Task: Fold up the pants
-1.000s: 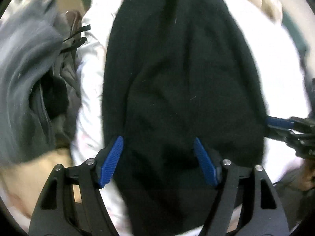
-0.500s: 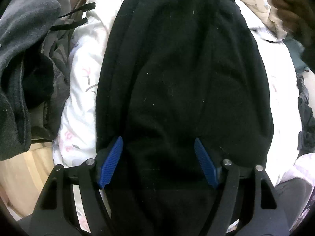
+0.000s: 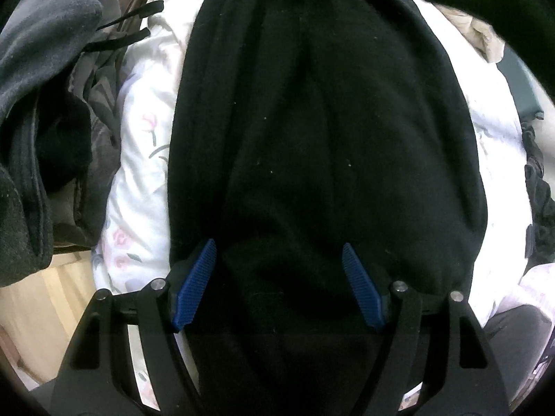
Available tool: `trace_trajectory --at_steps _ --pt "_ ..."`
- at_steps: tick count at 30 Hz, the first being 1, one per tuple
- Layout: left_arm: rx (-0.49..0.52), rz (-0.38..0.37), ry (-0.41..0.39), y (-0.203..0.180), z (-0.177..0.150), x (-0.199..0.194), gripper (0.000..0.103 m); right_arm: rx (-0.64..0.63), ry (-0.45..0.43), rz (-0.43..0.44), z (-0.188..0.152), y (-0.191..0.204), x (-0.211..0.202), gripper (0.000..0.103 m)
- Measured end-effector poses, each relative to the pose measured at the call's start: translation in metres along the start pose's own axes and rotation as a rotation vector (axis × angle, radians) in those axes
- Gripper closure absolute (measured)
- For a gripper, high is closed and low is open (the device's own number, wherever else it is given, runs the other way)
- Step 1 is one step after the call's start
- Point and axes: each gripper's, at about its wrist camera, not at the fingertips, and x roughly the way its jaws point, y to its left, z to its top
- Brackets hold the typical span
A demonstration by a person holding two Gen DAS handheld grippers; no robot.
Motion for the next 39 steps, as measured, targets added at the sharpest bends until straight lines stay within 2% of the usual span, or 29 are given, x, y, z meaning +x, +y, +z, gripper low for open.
trace_trajectory --at_steps 1,2,5,6,8,9,10,12,13,14,15,16,18,20,21,23,24,25,26,28,29,30,34,37,39 --pt "-0.002 0.0 0.002 0.001 0.001 0.0 0.031 0.063 -0.032 0.029 0.005 -0.012 -0.019 0.08" --pt "0.0 0.002 0.003 0.001 0.001 -0.001 0.031 0.081 -0.028 0.025 0.008 -0.019 -0.03 0.079" --pt "0.02 0.011 -0.003 -0.004 0.01 0.003 0.031 -0.03 0.034 -0.026 -0.004 -0.036 -0.062 0.079" --pt "0.028 0.014 -0.005 -0.007 0.012 0.002 0.031 -0.037 0.065 -0.039 -0.019 -0.049 -0.072 0.079" --pt "0.041 0.021 -0.009 -0.01 0.009 0.003 0.031 0.001 0.137 0.009 -0.044 -0.071 -0.081 0.079" --pt "0.042 0.023 -0.011 -0.011 0.01 0.002 0.031 0.032 0.202 0.058 -0.064 -0.084 -0.08 0.079" --pt "0.042 0.023 -0.013 -0.011 0.011 0.002 0.031 0.028 0.226 0.059 -0.077 -0.089 -0.076 0.08" --pt "0.044 0.023 -0.017 -0.019 0.006 0.003 0.031 0.027 0.255 -0.018 -0.097 -0.1 -0.063 0.085" --pt "0.046 0.025 -0.018 -0.019 0.006 0.003 0.031 0.07 0.255 -0.056 -0.103 -0.111 -0.054 0.088" --pt "0.048 0.029 -0.017 -0.021 0.003 0.005 0.031 0.095 0.23 -0.117 -0.101 -0.121 -0.048 0.099" --pt "0.048 0.031 -0.016 -0.023 -0.002 0.003 0.031 0.13 0.183 -0.236 -0.098 -0.134 -0.049 0.103" --pt "0.044 0.032 -0.013 -0.024 -0.001 0.003 0.031 0.156 0.166 -0.284 -0.097 -0.142 -0.05 0.103" --pt "0.038 0.036 -0.007 -0.032 0.001 0.009 0.031 0.214 0.15 -0.334 -0.096 -0.155 -0.058 0.103" --pt "0.046 0.046 -0.004 -0.042 -0.001 0.004 0.031 0.168 0.121 -0.355 -0.096 -0.148 -0.073 0.103" --pt "0.051 0.052 -0.003 -0.045 -0.001 0.004 0.031 0.118 0.064 -0.346 -0.097 -0.136 -0.093 0.103" --pt "0.067 0.065 -0.005 -0.042 -0.002 0.004 0.03 0.103 -0.014 -0.283 -0.1 -0.127 -0.125 0.095" --pt "0.08 0.075 -0.007 -0.045 -0.002 0.003 0.03 0.136 -0.045 -0.202 -0.103 -0.126 -0.148 0.093" --pt "0.086 0.079 -0.01 -0.047 -0.004 0.002 0.03 0.166 -0.051 -0.155 -0.106 -0.127 -0.162 0.091" --pt "0.084 0.075 -0.016 -0.049 -0.005 -0.002 0.03 0.194 -0.059 -0.123 -0.111 -0.129 -0.174 0.083" --pt "0.056 0.038 -0.026 -0.048 -0.006 -0.013 0.03 0.266 -0.076 -0.06 -0.133 -0.127 -0.202 0.059" --pt "0.041 0.023 -0.036 -0.046 -0.006 -0.019 0.03 0.288 -0.078 -0.032 -0.143 -0.12 -0.209 0.039" --pt "0.022 0.008 -0.054 -0.043 -0.005 -0.026 0.03 0.304 -0.086 0.001 -0.16 -0.113 -0.22 0.033" --pt "-0.102 -0.037 -0.184 -0.016 -0.006 -0.068 0.028 0.307 -0.057 0.097 -0.243 -0.072 -0.254 0.029" --pt "-0.175 -0.076 -0.223 0.002 -0.012 -0.085 0.018 0.333 -0.045 0.159 -0.298 -0.054 -0.268 0.021" --pt "-0.205 -0.06 -0.24 0.012 -0.019 -0.09 0.014 0.373 -0.05 0.193 -0.334 -0.044 -0.274 0.019"
